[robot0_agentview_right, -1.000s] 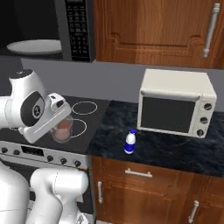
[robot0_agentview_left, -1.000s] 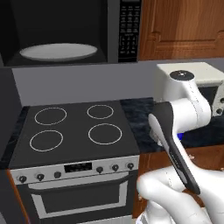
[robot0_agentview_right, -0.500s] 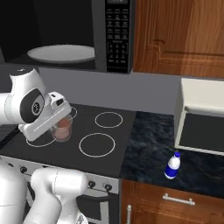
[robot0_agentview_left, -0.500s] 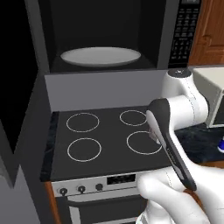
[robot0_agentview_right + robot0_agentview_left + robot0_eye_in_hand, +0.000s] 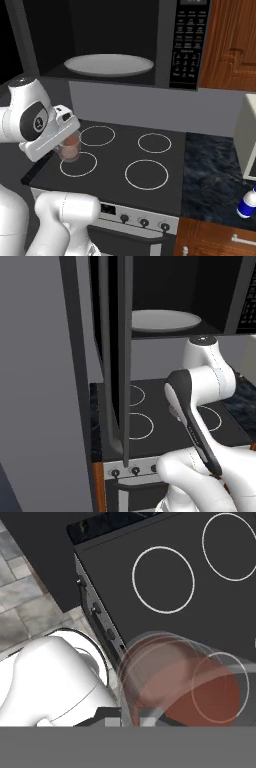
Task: Place the microwavable item in the microwave. Then, close the microwave door and press the start button.
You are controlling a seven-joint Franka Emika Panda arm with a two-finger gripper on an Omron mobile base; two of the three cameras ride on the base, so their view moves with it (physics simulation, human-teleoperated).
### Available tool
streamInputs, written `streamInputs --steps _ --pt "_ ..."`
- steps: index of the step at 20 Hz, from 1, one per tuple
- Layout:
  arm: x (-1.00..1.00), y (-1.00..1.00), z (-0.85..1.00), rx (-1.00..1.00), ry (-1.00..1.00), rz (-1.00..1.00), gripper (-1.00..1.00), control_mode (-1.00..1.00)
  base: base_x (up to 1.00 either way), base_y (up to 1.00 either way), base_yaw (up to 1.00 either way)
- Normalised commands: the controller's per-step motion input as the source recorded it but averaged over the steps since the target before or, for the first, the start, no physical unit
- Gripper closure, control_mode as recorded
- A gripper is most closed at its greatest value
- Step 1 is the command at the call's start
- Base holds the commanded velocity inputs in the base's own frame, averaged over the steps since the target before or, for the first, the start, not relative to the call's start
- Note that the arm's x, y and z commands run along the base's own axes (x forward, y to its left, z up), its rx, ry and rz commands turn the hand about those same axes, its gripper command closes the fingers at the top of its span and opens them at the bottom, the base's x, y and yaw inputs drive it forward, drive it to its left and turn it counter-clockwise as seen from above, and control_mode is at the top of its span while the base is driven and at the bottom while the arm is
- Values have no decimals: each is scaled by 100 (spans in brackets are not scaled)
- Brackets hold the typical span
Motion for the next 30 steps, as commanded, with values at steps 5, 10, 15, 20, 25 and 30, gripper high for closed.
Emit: streamInputs --steps 5,10,15,20,25,30 --pt "0 0 0 0 0 0 100 100 -2 0 -4" --pt "0 0 0 0 0 0 100 100 -12 0 -7" --pt "0 0 0 0 0 0 100 100 0 0 0" --pt "0 0 0 0 0 0 100 100 0 0 0" --pt "0 -9 12 0 -7 0 100 -100 0 -1 0" --pt "0 -30 86 0 -37 7 100 -100 0 0 0"
